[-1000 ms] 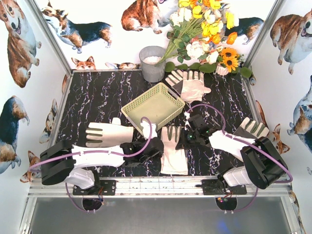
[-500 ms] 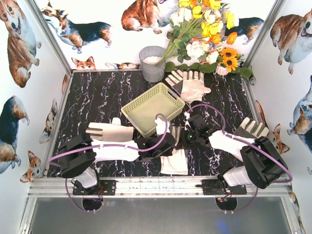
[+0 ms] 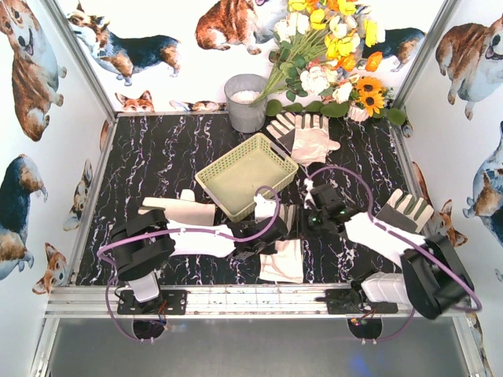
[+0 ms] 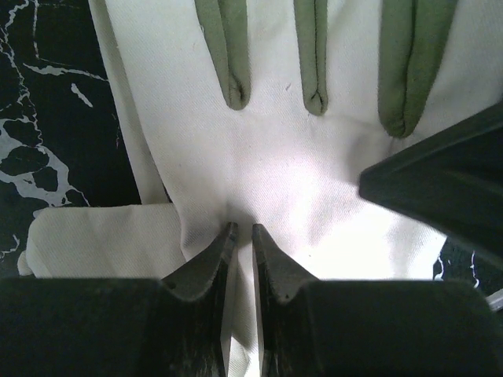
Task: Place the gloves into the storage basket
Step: Pair the glove with the glove.
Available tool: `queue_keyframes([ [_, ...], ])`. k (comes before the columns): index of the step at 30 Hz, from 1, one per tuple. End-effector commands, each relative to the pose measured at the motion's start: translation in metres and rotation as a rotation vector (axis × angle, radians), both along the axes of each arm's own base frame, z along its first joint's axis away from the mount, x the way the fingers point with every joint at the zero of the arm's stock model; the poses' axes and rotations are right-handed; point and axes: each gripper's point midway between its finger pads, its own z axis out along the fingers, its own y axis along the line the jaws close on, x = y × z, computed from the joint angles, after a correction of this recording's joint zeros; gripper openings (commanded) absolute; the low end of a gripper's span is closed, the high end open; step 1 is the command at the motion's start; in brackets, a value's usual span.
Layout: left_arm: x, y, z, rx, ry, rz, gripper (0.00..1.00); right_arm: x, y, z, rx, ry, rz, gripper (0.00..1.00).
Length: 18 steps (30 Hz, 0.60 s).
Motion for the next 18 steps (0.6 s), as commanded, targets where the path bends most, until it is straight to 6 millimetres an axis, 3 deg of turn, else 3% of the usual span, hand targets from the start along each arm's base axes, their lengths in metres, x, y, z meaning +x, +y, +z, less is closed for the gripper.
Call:
queue_keyframes([
  [1,-0.018,0.031,-0.031,0.144,0.080,-0.029,0.09,0.013,-0.012,0.027,0.005,-0.093,-0.030,0.29],
  [6,-0.015,0.024,-0.023,0.127,0.063,-0.043,0.09,0.010,-0.019,0.024,-0.007,-0.094,-0.053,0.29],
  [10,-0.013,0.018,-0.016,0.118,0.055,-0.052,0.11,0.009,-0.022,0.013,-0.032,-0.064,-0.054,0.15],
  [18,-0.012,0.013,0.010,0.067,0.031,-0.072,0.27,0.008,-0.031,-0.009,-0.104,-0.001,-0.082,0.07],
])
